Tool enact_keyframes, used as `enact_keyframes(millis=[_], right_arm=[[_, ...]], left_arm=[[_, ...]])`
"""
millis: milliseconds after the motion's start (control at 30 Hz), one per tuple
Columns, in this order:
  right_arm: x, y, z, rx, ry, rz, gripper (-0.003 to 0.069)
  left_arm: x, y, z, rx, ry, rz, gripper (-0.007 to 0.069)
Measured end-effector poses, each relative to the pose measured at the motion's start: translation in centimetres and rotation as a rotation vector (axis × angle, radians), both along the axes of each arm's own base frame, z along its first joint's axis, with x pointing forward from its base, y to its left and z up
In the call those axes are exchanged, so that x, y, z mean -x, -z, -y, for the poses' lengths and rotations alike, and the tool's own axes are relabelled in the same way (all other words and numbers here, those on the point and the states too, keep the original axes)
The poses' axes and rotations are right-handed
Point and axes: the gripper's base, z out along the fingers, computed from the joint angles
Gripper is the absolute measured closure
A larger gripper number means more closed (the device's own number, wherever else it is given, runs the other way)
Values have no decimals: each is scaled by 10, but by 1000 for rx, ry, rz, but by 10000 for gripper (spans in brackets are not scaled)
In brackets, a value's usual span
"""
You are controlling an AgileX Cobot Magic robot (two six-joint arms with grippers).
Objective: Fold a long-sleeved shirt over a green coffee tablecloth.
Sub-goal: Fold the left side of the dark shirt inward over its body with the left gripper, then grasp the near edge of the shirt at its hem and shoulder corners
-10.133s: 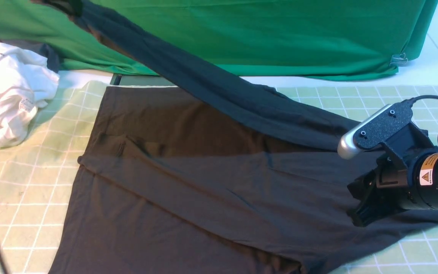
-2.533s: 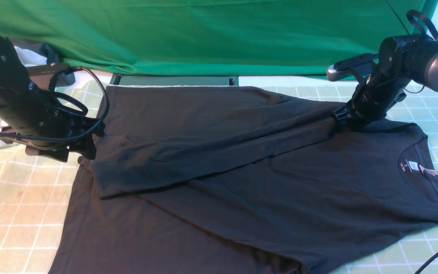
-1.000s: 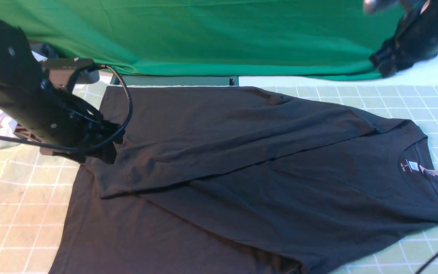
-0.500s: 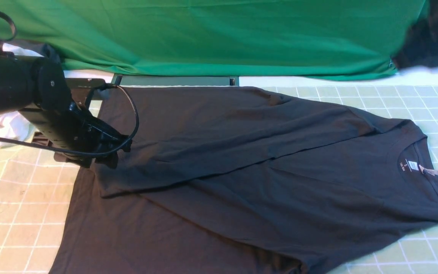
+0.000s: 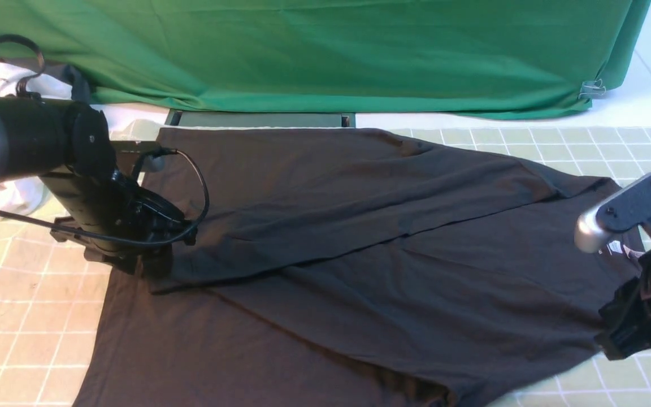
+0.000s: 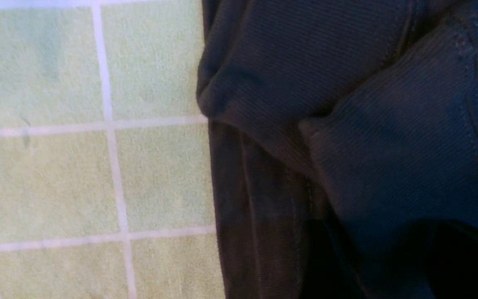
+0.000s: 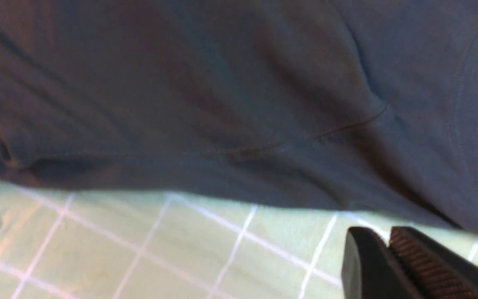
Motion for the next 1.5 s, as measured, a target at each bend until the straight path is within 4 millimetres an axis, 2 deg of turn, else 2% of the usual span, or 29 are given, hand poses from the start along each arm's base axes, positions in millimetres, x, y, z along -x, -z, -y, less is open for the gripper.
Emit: enact_keyframes(millis=[167, 200, 233, 300, 433, 667, 933, 1067, 1200, 1267, 1300, 1333, 1367, 1500], right_arm=[[-7, -10, -2, -26, 3, 83, 538], [-8, -11, -2, -27, 4, 86, 538], [-8, -12, -2, -29, 4, 93, 536], [-8, -13, -2, -29, 4, 94, 536], [-8, -13, -2, -29, 3, 94, 536], [-9, -13, -2, -29, 4, 96, 535], [-9, -13, -2, -30, 4, 96, 529], [-9, -13, -2, -30, 4, 96, 524], [-8, -13, -2, -29, 4, 92, 522], [-8, -12, -2, -27, 4, 84, 522], [-7, -12, -2, -26, 5, 77, 522], [-7, -12, -2, -27, 5, 74, 522], [-6, -11, -3, -35, 8, 65, 521], [-5, -11, -5, -64, 4, 45, 522]], left_arm=[[-1, 0, 0, 0, 0, 6, 526], [-1, 0, 0, 0, 1, 7, 534], [-1, 0, 0, -2, 8, 10, 596], [-1, -1, 0, -8, 30, 7, 642], [-2, -8, 0, -19, 51, 15, 658], [-3, -35, -4, -74, 79, 72, 658], [-6, -29, -9, -126, 81, 67, 654], [-8, -25, -10, -149, 87, 65, 603], [0, -35, -10, -143, 79, 20, 460], [10, -50, -6, -117, 76, 13, 361], [20, -61, 0, -91, 85, 10, 307], [24, -65, 2, -88, 92, 16, 292], [42, -78, 13, -74, 138, 20, 250], [93, -71, 37, -134, 333, -36, 218]])
